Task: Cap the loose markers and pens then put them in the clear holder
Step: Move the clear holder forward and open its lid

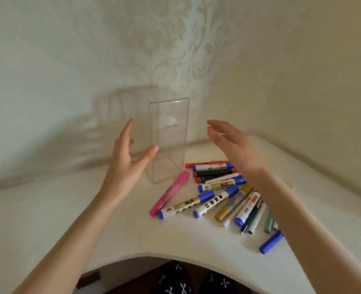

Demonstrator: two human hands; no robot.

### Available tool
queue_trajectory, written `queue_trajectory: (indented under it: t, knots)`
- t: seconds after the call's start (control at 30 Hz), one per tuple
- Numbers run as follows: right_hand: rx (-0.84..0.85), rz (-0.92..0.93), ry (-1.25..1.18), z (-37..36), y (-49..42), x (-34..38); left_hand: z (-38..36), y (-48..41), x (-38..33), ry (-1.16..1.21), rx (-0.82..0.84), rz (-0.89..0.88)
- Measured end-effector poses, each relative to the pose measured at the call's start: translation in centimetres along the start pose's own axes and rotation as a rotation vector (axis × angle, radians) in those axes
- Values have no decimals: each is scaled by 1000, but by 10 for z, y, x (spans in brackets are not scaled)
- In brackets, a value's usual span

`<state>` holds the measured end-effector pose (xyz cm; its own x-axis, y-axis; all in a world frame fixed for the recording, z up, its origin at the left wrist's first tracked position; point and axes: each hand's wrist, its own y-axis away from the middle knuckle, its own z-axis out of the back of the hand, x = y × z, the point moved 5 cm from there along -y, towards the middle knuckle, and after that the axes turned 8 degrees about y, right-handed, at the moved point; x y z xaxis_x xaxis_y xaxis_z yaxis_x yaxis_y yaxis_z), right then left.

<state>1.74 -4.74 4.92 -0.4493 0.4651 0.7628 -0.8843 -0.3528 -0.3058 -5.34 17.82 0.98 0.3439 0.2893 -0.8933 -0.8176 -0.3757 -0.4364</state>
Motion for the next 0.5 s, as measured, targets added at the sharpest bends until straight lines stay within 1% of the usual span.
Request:
queue_trajectory:
  t: [0.07,0.13,0.2,0.27,0.4,0.5]
  knots:
    - [112,39,-155,-38,-4,15,-11,-6,5,29,74,20]
    - [141,28,-287,-60,-5,15,-20,-5,6,52,140,5]
    - [87,-5,-353,-64,-7,10,-25,-4,7,74,163,-3]
    - [11,-6,-365,-60,0,4,-29,-6,8,128,185,-5]
    - [-169,4,-313,-49,16,-5,-45,-11,3,261,319,76]
    - [-226,19,-267,-42,20,-6,-48,-20,1,311,332,122]
